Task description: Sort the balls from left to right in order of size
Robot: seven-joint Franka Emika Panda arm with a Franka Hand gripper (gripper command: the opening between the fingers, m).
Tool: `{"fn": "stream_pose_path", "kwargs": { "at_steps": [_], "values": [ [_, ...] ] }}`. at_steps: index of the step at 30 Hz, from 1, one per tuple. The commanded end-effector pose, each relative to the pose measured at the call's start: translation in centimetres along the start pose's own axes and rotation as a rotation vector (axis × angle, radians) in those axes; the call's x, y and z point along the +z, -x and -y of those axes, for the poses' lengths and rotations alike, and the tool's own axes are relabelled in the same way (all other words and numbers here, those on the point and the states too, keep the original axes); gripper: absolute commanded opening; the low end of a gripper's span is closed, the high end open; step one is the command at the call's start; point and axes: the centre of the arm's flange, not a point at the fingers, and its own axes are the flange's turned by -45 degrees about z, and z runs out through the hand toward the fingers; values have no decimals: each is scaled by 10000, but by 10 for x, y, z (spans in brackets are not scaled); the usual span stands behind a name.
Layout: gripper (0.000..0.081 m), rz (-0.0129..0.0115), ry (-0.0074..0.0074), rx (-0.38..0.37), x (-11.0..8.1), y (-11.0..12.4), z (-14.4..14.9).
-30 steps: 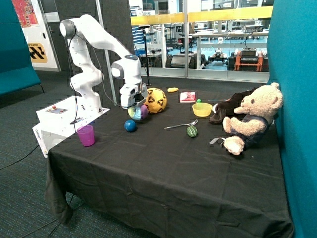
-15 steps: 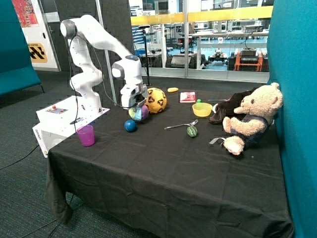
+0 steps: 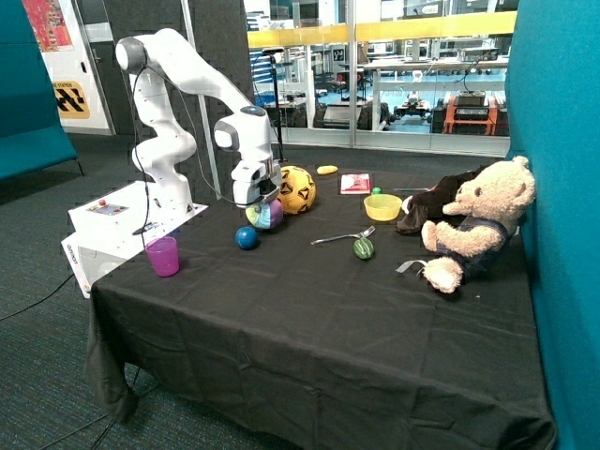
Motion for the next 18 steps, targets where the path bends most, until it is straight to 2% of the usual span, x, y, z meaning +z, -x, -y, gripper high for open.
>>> {"fn": "stream_pose_path", "kwargs": {
  "at_steps": [1,6,10,12,14,16,18],
  "values": [
    [0,-26,-20,-37,6,3,4],
    [0,-26,-20,-5,7,3,2],
    [176,-26,-20,44,7,3,2],
    [401,-26,-20,44,7,3,1],
    [562,-26,-20,28,7,4,1],
    [644,-26,-20,15,7,5,0],
    [672,-26,-20,11,7,5,0]
  ]
}}
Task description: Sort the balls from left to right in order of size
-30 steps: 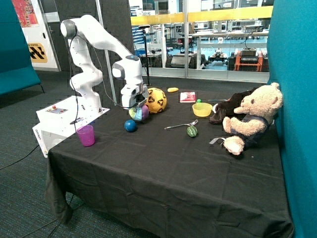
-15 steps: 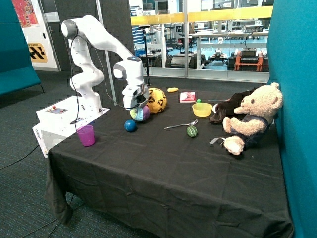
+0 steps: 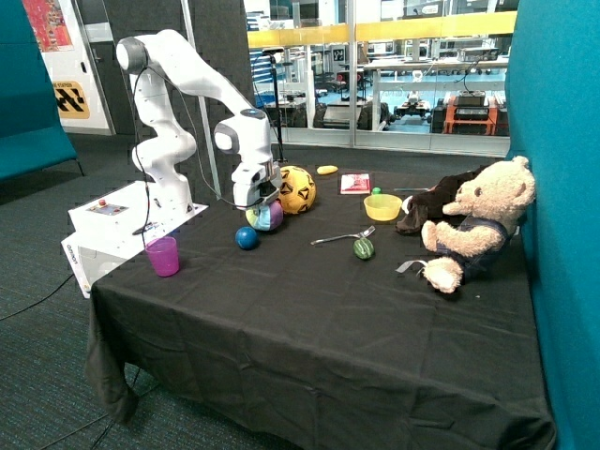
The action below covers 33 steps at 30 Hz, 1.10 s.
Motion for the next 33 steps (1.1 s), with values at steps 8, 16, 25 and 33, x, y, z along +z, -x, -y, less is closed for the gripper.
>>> {"fn": "stream_pose_path", "kwargs": {
  "at_steps": [8,16,25,33],
  "values": [
    [710,-35,6,-45,-2,5,-1],
    [725,-35,6,-53,-3,5,-1],
    [734,-35,6,-58,-4,5,-1],
    [765,-35,6,-55,-4,5,-2]
  ]
}}
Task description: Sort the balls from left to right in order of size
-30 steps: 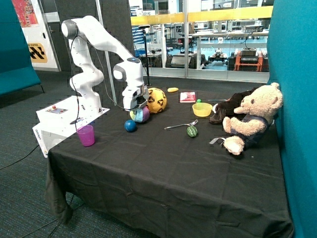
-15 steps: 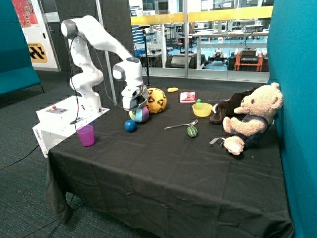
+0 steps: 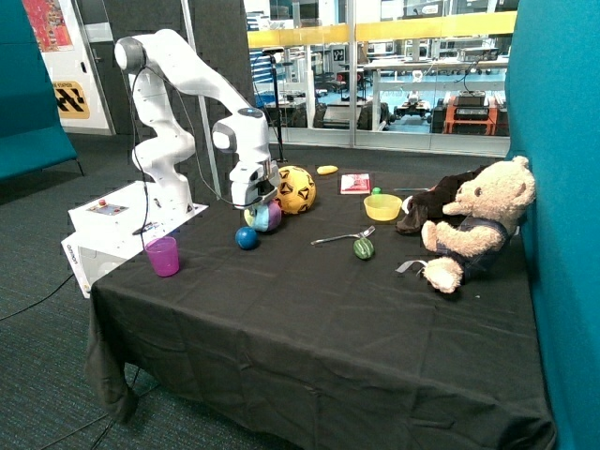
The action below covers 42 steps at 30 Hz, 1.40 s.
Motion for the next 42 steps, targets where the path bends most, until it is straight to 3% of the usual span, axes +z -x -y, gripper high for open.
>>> {"fn": "stream_pose_path", "kwargs": {
  "at_steps": [1,10,42],
  "values": [
    [768,26,12,-8,-1,0,-1],
    [806,26,12,-7,-1,-1,-1],
    [808,26,12,-126,-12,-3,2]
  ]
}}
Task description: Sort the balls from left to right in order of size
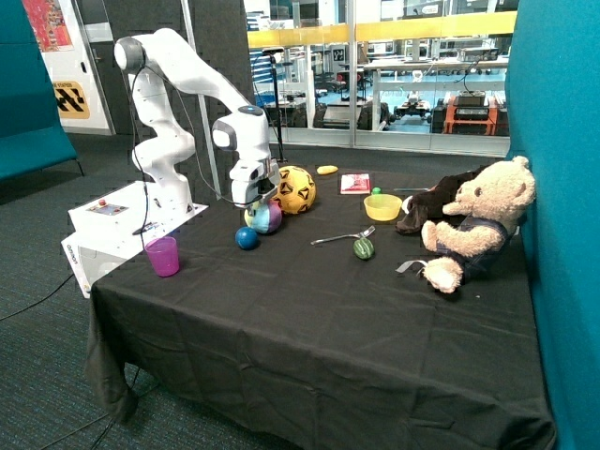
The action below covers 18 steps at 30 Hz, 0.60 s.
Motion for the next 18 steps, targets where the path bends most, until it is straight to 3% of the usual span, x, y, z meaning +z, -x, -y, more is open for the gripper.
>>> {"fn": "stream_pose_path", "kwargs": {
  "at_steps": [1,18],
  "values": [
    [808,30,-5,-58,-8,-1,3],
    [808,30,-5,-542,-59,-11,12]
  ]
}}
